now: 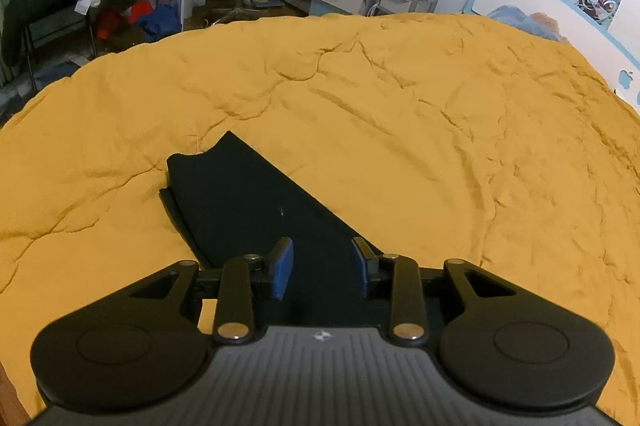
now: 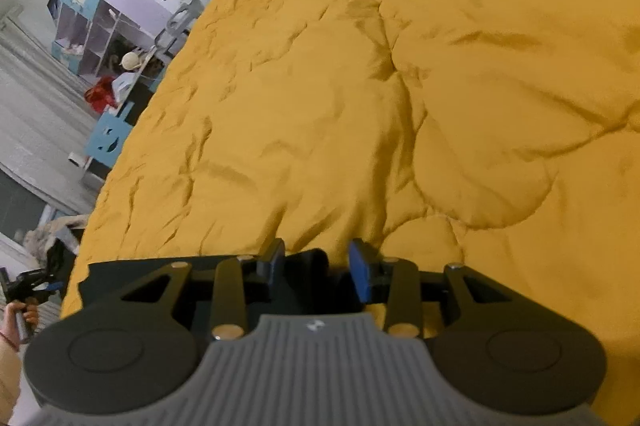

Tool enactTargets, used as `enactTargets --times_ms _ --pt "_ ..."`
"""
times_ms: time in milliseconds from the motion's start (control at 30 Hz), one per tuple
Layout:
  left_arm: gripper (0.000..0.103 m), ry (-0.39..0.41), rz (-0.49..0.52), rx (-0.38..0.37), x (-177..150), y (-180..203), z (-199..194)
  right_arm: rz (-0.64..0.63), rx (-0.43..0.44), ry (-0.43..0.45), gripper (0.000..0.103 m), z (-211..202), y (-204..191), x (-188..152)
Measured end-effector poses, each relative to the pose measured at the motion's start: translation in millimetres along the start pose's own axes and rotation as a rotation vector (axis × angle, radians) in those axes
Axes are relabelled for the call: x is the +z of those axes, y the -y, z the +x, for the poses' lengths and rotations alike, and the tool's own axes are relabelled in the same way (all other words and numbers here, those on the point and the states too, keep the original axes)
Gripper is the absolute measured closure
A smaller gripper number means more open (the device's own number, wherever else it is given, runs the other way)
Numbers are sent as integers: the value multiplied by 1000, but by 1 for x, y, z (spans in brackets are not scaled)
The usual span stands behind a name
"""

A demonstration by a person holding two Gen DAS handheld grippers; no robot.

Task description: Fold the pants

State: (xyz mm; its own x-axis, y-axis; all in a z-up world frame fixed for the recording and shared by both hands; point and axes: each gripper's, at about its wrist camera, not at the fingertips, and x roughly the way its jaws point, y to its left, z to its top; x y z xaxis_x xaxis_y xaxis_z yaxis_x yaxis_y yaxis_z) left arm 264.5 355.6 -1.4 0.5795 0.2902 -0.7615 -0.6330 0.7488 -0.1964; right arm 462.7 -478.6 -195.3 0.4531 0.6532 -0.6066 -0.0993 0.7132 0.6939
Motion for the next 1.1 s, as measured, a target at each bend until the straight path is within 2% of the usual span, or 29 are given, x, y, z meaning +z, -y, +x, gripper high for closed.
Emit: enactTargets --times_ms 133,167,200,267,400,500,667,700,767,867,933,1033,1100 --pt "65 -9 -9 -1 -3 -1 1 58 -7 -10 72 4 11 -4" --pt "65 -12 -9 -4 -3 -1 1 57 -12 -2 77 2 10 -6" --pt "65 -13 -8 -10 -4 -2 1 46 -17 11 90 -2 7 -7" --pt "65 -12 -8 -18 -5 -2 0 38 -14 46 96 -12 1 -9" --pt "65 -6 -21 -29 -6 -6 -3 -45 -55 112 101 -36 -26 -12" --pt "65 2 -22 -30 -6 -12 -7 -87 -167 126 103 -38 -39 -15" --pt "65 0 -60 -26 -8 -24 -9 -97 -356 92 103 -10 -35 -21" --pt "65 -2 -58 -29 -9 -25 -11 -78 -357 69 103 -7 -31 -20" --pt "65 -1 -62 -35 -10 -30 -13 -51 -343 90 103 -16 -30 -21" --pt "65 1 -101 -77 -14 -38 -17 -45 -313 133 97 -44 -38 -29" --pt "65 -10 -103 -107 -22 -38 -18 -29 -300 165 59 -68 -45 -43" --pt "65 -30 -86 -167 -38 -33 -20 26 -289 184 59 -97 -54 -75" --pt "65 -46 -78 -208 -50 -28 -22 106 -282 198 58 -117 -54 -104"
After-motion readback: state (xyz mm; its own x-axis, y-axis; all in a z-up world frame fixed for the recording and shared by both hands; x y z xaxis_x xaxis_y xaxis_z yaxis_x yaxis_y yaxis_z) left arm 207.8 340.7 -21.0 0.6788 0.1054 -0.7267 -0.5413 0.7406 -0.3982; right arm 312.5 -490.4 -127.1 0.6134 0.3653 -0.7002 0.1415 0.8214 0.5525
